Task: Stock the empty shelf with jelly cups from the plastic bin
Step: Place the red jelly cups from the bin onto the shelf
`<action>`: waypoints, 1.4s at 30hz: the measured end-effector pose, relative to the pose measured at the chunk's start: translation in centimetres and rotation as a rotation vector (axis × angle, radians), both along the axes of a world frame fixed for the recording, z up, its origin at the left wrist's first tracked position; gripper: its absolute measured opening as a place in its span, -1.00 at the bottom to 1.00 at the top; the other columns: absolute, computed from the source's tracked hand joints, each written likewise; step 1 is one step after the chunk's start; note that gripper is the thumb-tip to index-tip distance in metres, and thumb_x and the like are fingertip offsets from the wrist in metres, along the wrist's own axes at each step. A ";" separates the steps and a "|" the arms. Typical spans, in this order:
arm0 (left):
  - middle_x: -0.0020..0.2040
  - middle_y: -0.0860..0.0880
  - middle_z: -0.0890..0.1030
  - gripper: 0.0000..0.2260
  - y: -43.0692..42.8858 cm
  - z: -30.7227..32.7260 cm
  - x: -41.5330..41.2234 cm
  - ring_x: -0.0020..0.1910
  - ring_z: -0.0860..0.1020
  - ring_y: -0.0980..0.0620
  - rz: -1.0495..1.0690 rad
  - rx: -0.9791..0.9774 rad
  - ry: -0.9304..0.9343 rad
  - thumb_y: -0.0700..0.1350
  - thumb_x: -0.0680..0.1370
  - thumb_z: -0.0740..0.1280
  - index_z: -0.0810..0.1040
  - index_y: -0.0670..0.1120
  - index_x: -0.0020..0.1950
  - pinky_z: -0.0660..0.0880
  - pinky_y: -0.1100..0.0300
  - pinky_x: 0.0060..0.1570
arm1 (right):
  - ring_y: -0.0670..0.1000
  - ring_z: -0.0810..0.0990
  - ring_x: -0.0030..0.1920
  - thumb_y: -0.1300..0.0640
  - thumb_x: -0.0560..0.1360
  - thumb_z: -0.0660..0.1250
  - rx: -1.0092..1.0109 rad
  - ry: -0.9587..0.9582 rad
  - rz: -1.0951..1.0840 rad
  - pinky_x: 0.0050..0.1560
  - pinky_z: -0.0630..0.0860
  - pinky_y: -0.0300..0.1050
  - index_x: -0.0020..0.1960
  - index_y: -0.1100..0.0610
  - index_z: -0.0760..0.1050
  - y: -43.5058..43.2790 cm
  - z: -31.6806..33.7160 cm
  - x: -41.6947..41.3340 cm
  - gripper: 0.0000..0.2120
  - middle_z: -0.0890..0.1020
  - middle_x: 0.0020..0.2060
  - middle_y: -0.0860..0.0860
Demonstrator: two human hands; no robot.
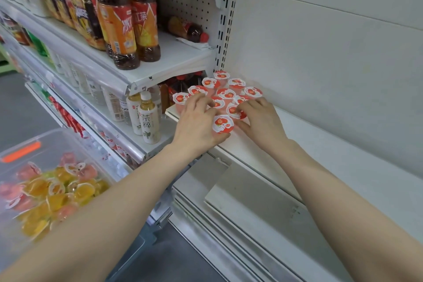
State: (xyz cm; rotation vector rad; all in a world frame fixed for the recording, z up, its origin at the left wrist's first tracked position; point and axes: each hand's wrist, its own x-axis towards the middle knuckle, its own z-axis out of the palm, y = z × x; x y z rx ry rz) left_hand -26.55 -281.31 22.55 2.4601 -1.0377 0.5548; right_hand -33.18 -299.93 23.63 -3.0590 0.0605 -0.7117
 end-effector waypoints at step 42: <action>0.03 -0.08 0.62 -0.60 41.1 -11.4 2.7 0.05 0.55 -0.16 0.261 0.104 0.063 0.10 0.52 0.19 0.62 -0.11 0.16 0.47 0.03 0.10 | 0.16 0.56 0.09 -0.05 0.47 0.21 -0.059 0.193 0.421 0.08 0.45 0.04 0.30 0.16 0.50 34.3 -10.7 3.6 -0.52 0.60 0.11 0.08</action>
